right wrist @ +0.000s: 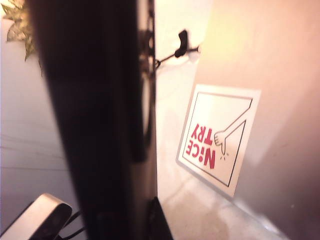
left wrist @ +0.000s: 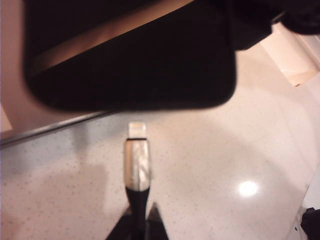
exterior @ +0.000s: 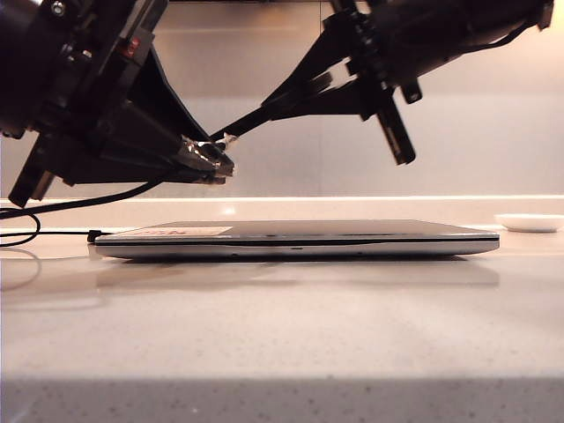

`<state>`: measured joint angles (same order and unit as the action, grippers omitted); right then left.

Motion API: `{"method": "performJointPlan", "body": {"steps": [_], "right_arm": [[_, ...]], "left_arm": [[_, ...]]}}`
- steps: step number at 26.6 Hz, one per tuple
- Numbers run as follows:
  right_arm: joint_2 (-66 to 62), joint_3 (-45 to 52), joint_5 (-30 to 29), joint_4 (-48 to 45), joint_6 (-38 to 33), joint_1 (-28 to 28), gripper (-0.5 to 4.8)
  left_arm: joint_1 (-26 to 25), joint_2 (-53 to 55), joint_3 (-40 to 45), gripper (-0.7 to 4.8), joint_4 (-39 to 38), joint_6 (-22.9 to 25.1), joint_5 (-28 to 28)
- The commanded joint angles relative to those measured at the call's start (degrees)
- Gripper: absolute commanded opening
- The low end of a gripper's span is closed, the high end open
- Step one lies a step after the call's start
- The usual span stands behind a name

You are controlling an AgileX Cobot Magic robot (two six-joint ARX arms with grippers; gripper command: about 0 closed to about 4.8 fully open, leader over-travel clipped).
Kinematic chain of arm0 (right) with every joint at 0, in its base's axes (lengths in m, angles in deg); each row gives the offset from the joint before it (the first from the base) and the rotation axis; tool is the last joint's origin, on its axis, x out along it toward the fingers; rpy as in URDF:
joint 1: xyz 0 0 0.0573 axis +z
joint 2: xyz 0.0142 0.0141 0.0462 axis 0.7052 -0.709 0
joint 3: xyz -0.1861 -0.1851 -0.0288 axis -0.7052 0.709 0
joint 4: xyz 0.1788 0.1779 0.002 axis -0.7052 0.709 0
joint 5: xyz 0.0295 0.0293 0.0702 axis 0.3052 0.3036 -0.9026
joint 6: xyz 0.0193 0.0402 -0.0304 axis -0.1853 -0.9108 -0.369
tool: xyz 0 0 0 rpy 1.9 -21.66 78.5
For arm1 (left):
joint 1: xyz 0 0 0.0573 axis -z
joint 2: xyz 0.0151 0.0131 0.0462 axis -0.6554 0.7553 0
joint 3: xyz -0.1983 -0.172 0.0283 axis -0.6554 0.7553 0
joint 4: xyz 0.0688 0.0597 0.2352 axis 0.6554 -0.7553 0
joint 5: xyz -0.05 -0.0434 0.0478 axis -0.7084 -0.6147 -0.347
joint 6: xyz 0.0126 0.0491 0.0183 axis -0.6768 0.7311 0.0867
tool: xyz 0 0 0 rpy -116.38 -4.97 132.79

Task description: Pick up the charging cable and the phone, plug the charging cable into the charging port on the phone, and finally place them back on the table.

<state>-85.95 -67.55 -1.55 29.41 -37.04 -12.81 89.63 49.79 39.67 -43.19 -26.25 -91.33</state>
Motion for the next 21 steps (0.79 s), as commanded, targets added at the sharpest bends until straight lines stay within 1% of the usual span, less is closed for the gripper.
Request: {"method": "performJointPlan", "body": {"steps": [1, 11, 15, 21], "right_arm": [[-0.44, -0.31, -0.79, -3.23, -1.46, 0.04, -0.06], [-0.46, -0.13, -0.87, -3.28, -1.42, -0.15, -0.06], [-0.46, -0.13, -2.23, -3.15, -1.4, -0.13, -0.06], [-0.46, -0.13, -2.69, -3.06, -1.22, -0.13, -0.06]], "left_arm": [[0.0, -0.13, -0.15, -0.06, 0.9, -0.13, -0.04], [0.0, -0.13, -0.15, -0.06, 0.9, -0.13, -0.04], [-0.02, -0.13, -0.15, -0.06, 0.94, -0.13, -0.04], [-0.02, -0.13, -0.15, -0.06, 0.94, -0.13, -0.07]]}}
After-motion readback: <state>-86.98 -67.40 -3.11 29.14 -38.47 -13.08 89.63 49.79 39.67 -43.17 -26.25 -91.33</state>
